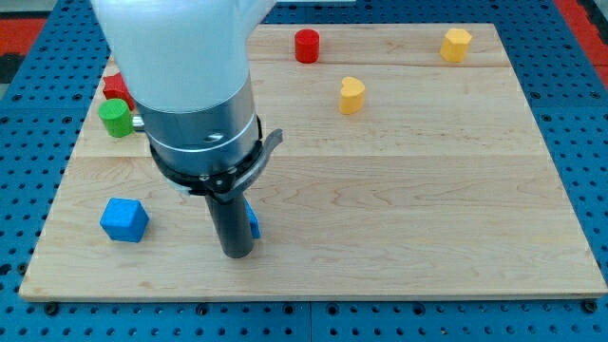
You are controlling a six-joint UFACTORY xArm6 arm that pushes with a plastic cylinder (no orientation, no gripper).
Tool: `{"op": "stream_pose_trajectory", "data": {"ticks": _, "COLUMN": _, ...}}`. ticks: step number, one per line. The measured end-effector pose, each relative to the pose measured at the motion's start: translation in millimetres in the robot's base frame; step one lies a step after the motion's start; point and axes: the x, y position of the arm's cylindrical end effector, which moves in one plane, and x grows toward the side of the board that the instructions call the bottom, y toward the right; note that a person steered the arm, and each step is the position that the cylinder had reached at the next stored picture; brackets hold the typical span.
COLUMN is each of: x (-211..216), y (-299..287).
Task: Push the blue triangle to the center right of the board
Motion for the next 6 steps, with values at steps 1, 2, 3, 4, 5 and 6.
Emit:
{"op": "stream_pose_trajectory", "data": {"ticks": 1, "x": -17.2, "y": 16.8}}
{"op": "stream_pose_trajectory", "data": {"ticks": 2, "x": -15.5, "y": 5.9}}
{"op": "stream_pose_trajectory", "data": {"ticks": 3, "x": -11.4, "y": -21.4}}
{"op": "stream_pose_trajectory", "data": {"ticks": 4, "x": -40.4, "y": -19.7}}
{"op": "stream_pose_trajectory", "data": {"ticks": 5, "x": -72.5, "y": 45.8}}
{"op": "stream_pose_trajectory", "data": {"ticks": 6, "x": -92.3, "y": 123.3}}
